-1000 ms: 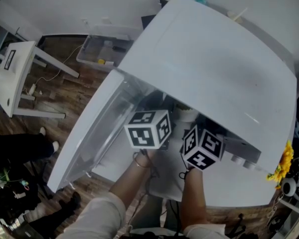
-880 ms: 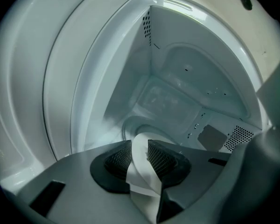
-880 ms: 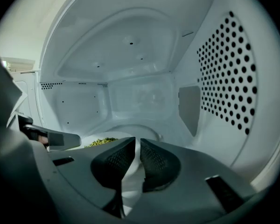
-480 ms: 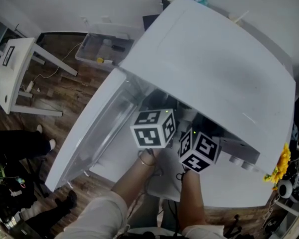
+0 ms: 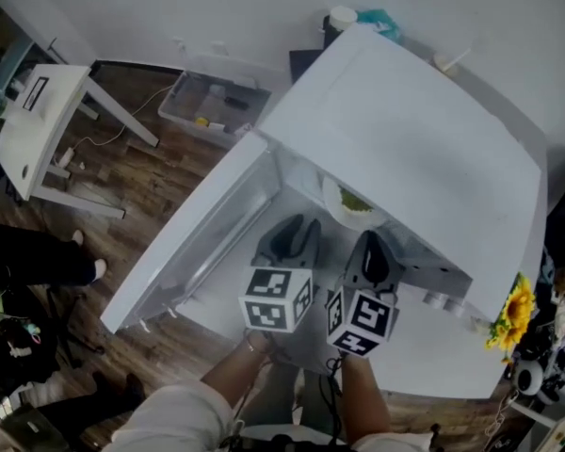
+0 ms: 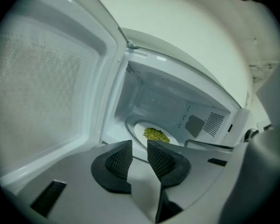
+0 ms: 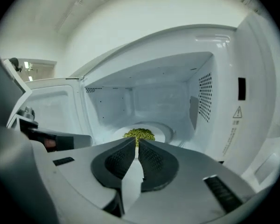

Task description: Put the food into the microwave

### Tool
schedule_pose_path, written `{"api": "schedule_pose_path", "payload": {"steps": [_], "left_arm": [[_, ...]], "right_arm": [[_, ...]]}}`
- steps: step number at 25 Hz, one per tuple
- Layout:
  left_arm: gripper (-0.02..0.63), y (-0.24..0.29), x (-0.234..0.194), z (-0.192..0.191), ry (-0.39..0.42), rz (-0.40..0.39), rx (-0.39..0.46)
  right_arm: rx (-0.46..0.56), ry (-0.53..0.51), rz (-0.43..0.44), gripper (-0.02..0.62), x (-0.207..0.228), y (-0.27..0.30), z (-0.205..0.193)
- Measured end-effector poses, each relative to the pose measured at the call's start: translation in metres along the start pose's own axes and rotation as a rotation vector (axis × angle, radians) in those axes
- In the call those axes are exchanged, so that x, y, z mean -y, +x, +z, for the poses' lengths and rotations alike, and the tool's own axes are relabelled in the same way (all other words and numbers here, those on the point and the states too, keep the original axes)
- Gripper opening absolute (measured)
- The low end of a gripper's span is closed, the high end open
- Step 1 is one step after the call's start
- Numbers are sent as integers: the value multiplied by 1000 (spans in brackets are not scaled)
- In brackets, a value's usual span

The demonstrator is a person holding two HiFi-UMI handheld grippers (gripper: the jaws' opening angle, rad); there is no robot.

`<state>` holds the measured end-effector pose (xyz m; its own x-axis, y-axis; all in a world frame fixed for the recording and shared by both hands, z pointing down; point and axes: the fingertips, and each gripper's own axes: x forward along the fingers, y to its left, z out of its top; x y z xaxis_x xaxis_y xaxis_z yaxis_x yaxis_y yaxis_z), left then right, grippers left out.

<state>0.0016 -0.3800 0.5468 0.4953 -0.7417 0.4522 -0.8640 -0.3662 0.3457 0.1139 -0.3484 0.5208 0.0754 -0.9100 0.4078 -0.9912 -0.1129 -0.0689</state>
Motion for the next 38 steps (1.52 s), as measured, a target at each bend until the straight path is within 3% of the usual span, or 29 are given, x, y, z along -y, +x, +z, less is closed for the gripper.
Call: {"api": "schedule_pose_path", "payload": {"steps": [6, 10, 17, 29, 38], "left_arm": [[20, -55, 13, -16, 58, 32, -20], [11, -90, 29, -19, 70, 35, -21], [11, -125, 60, 15, 77, 42, 47], [11, -172, 100, 63, 103, 77, 167], [11, -173, 118, 50, 82, 49, 163]], "right_arm": [[-74, -78, 106, 23, -12, -41, -14], [-80, -136, 182, 23, -22, -77, -10], [-16, -110, 282, 23, -28, -116, 30], [80, -58, 335, 23, -20, -157, 88], [56, -77, 337, 23, -18, -167, 72]]}}
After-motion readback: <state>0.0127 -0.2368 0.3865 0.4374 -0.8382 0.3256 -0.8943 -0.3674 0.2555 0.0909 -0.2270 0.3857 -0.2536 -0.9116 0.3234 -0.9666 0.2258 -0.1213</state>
